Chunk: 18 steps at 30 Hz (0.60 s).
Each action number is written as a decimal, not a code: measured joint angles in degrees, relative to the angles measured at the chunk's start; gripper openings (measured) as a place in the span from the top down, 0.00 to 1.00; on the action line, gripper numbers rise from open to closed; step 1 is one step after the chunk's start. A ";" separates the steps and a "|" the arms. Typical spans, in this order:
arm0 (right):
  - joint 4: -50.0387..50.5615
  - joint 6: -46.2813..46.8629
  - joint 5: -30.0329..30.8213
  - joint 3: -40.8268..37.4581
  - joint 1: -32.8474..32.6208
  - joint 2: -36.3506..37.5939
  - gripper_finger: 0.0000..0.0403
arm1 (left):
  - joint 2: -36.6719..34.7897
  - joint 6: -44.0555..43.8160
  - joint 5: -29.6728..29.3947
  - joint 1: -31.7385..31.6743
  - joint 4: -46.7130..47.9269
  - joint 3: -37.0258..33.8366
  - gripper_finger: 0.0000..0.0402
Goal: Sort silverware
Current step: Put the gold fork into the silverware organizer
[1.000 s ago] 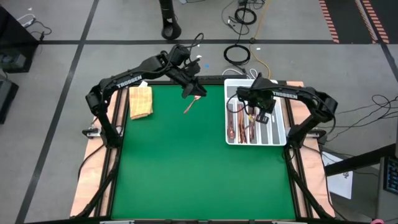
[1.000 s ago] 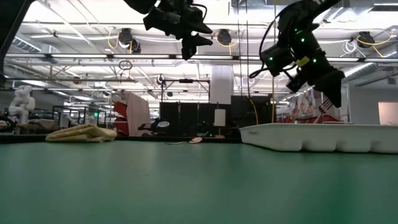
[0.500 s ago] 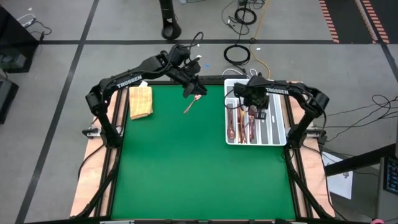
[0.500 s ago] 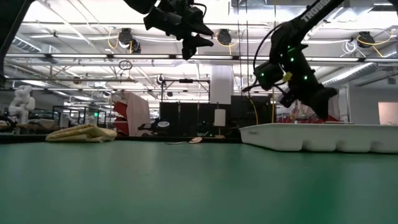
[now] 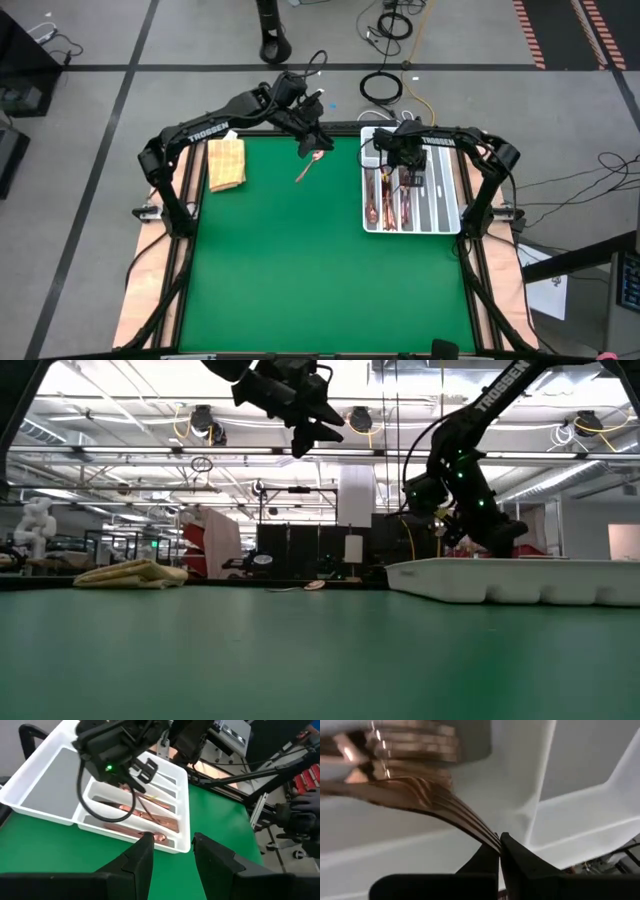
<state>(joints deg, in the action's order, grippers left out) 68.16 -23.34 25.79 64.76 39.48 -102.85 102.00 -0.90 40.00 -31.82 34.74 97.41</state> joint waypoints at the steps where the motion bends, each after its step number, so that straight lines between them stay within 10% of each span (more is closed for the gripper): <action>1: -0.56 -0.10 -0.23 0.25 0.00 0.00 0.98 | 0.02 0.15 0.00 0.08 0.02 0.00 0.64; 18: -3.29 10.55 -7.85 11.29 2.90 0.30 0.63 | 1.42 -2.86 -0.40 0.90 -0.62 0.07 0.64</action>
<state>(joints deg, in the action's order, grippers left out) 64.87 -12.79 17.94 76.05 42.39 -102.55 103.42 -3.76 39.61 -30.92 34.12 97.47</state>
